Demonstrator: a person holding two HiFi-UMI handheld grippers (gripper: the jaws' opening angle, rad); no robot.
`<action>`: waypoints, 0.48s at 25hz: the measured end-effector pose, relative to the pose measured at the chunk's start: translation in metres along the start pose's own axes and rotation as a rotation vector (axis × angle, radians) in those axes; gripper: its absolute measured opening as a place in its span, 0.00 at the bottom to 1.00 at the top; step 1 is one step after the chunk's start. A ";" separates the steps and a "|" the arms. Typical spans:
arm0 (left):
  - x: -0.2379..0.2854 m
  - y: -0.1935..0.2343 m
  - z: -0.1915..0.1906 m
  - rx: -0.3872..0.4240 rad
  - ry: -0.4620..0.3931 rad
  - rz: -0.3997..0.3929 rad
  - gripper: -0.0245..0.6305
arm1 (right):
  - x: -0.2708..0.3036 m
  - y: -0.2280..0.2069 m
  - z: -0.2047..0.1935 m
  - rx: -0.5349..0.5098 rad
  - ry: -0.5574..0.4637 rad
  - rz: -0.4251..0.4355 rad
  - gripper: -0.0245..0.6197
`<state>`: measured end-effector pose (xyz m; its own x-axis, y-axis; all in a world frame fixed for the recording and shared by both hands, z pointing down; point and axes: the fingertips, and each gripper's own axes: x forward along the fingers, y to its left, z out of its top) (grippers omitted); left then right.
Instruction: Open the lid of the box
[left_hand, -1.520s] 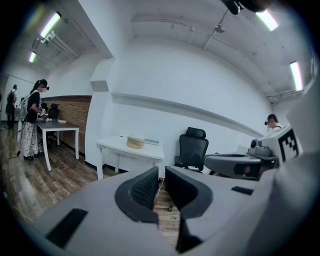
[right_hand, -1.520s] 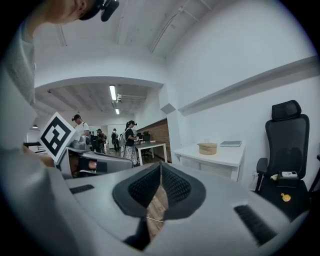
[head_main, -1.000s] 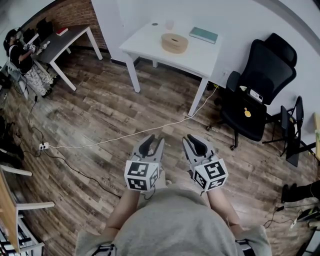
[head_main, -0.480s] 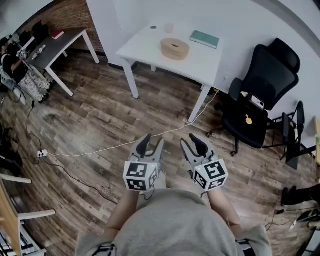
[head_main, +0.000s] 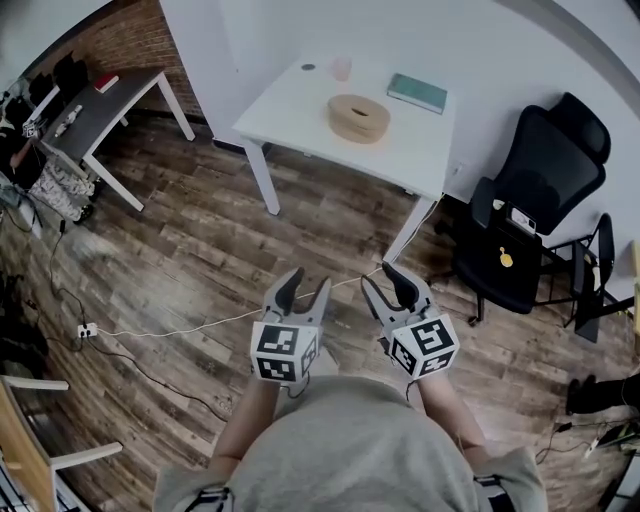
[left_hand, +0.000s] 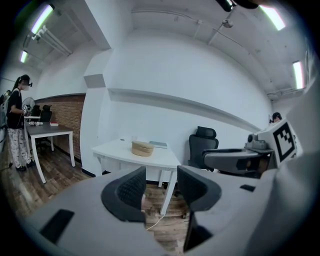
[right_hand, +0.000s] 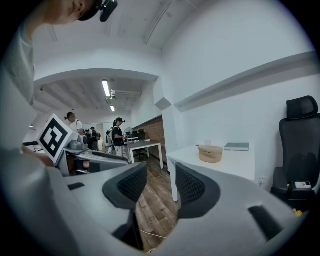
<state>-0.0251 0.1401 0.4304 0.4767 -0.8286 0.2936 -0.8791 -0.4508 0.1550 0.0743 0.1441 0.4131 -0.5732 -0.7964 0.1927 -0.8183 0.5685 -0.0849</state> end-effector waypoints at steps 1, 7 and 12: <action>0.006 0.008 0.004 0.000 0.002 -0.004 0.32 | 0.009 -0.002 0.003 0.000 0.001 -0.004 0.32; 0.042 0.054 0.026 0.002 0.004 -0.025 0.32 | 0.062 -0.017 0.021 0.001 -0.004 -0.041 0.33; 0.071 0.087 0.041 0.012 0.012 -0.054 0.33 | 0.102 -0.031 0.039 0.000 -0.016 -0.075 0.33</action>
<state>-0.0671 0.0284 0.4261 0.5236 -0.7988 0.2961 -0.8517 -0.4992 0.1594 0.0398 0.0372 0.3973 -0.5106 -0.8401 0.1830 -0.8592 0.5067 -0.0710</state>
